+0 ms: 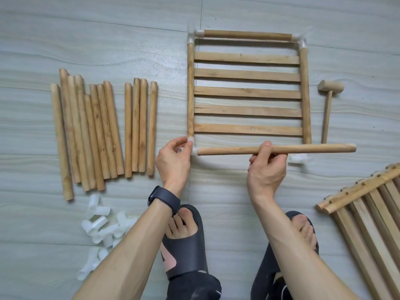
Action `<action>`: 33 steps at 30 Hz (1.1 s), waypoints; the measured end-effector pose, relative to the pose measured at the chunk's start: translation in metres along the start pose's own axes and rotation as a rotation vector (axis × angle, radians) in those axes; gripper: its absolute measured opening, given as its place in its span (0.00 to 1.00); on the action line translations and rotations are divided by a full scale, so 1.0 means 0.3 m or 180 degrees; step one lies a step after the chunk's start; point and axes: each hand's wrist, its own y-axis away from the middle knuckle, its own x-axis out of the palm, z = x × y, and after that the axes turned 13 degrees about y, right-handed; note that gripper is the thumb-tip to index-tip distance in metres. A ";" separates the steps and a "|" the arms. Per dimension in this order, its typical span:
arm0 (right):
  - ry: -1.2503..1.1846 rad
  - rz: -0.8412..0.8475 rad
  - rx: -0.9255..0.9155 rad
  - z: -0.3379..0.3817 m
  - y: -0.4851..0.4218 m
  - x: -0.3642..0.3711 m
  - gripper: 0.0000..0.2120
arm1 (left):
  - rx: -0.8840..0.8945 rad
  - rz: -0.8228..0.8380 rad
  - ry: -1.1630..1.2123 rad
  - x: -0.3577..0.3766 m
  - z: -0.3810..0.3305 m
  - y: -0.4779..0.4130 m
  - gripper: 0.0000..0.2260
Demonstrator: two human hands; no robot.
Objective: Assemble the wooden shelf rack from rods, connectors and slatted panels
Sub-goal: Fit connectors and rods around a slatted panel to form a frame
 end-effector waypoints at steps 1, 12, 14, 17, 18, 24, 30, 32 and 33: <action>0.0013 -0.0026 -0.0256 0.007 0.007 -0.003 0.17 | -0.0001 -0.0011 -0.0033 0.001 -0.002 -0.001 0.09; -0.0072 0.0660 0.0014 -0.088 0.093 0.007 0.21 | 0.0117 -0.0040 -0.0629 0.017 -0.048 0.007 0.13; -0.0093 0.1085 0.0404 -0.102 0.052 0.014 0.23 | 0.0278 0.0123 -0.0795 0.024 -0.051 0.010 0.16; 0.0009 0.1854 0.0712 -0.105 0.008 0.022 0.24 | 0.0792 0.0151 -0.1461 0.063 -0.039 0.045 0.26; 0.0218 0.2193 0.0694 -0.103 0.000 0.010 0.24 | 0.1163 0.0163 -0.1819 0.078 -0.032 0.058 0.28; 0.2722 0.3756 -0.1268 -0.091 -0.173 -0.284 0.19 | 0.2561 0.2032 -0.3276 0.142 -0.008 0.033 0.24; 0.3226 0.2065 -0.1213 -0.105 -0.434 -0.498 0.14 | 0.2371 0.2370 -0.3586 0.171 -0.012 0.013 0.21; 0.2845 0.2158 -0.0542 -0.145 -0.458 -0.475 0.24 | 0.2398 0.2307 -0.3564 0.173 -0.014 0.020 0.20; 0.2673 0.2200 -0.0308 -0.176 -0.449 -0.450 0.28 | 0.2396 0.2298 -0.3551 0.176 -0.016 0.021 0.19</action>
